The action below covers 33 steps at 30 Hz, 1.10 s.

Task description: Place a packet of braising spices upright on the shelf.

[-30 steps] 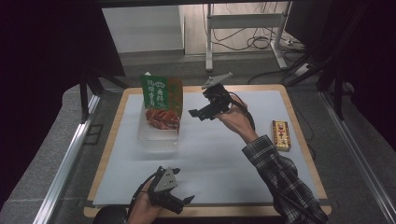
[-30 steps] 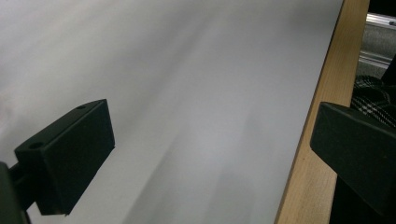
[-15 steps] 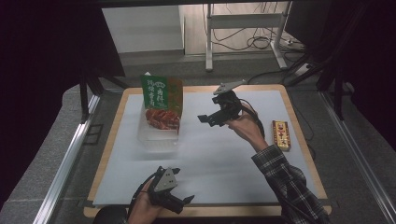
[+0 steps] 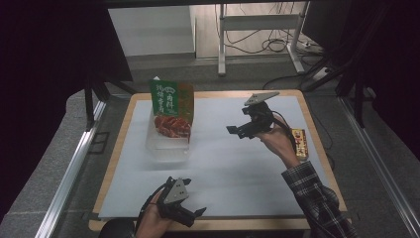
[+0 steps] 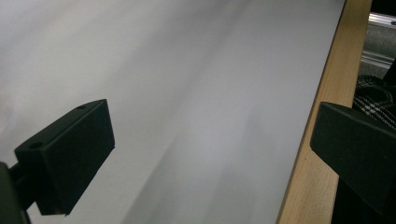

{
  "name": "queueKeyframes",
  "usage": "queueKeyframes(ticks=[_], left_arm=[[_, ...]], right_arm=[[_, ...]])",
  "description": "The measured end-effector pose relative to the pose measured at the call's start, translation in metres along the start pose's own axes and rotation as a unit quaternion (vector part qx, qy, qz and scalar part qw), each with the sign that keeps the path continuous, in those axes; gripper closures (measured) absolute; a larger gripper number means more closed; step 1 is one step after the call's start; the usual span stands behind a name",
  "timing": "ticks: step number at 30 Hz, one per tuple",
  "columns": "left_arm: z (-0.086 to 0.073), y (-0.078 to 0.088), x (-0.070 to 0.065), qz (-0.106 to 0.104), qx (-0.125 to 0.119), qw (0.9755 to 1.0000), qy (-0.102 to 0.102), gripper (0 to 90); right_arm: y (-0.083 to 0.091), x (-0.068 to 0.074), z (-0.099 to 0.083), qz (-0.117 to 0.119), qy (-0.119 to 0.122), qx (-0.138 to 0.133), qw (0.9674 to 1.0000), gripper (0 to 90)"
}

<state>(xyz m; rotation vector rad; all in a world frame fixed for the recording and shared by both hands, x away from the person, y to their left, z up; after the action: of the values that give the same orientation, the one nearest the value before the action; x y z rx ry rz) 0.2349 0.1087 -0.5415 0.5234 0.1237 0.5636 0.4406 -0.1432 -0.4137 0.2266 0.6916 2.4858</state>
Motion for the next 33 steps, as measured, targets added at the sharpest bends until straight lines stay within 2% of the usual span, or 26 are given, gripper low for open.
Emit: queueKeyframes(ticks=[11, 17, 27, 33], left_arm=[[0.000, -0.001, 0.000, 0.000, 0.003, 1.0000, 0.000, 0.0], [0.000, -0.001, 0.000, 0.002, 0.003, 1.0000, 0.000, 0.0], [0.000, -0.001, 0.000, 0.002, 0.004, 1.0000, -0.001, 0.0], [0.000, -0.001, -0.001, 0.001, 0.002, 1.0000, 0.000, 0.0]], right_arm=[[0.023, -0.014, -0.027, -0.031, -0.021, -0.018, 0.9991, 2.7], [0.030, -0.018, -0.040, -0.049, -0.018, -0.004, 0.9986, 2.9], [0.036, -0.032, -0.066, -0.078, -0.049, 0.016, 0.9956, 3.2], [0.042, -0.042, -0.077, -0.100, -0.057, 0.022, 0.9931, 3.1]])
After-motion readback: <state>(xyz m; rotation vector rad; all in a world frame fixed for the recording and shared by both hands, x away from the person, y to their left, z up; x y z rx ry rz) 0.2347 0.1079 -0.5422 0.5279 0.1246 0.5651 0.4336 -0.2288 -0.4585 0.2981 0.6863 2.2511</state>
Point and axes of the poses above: each handheld gripper's, and its own axes: y roughly backward along the jaws, z roughly out of its top, x roughly to its left, the point moved 2 cm from there along -y, roughly forward along the jaws, and after that the axes turned 5 degrees about -x, right-handed, at the moved point
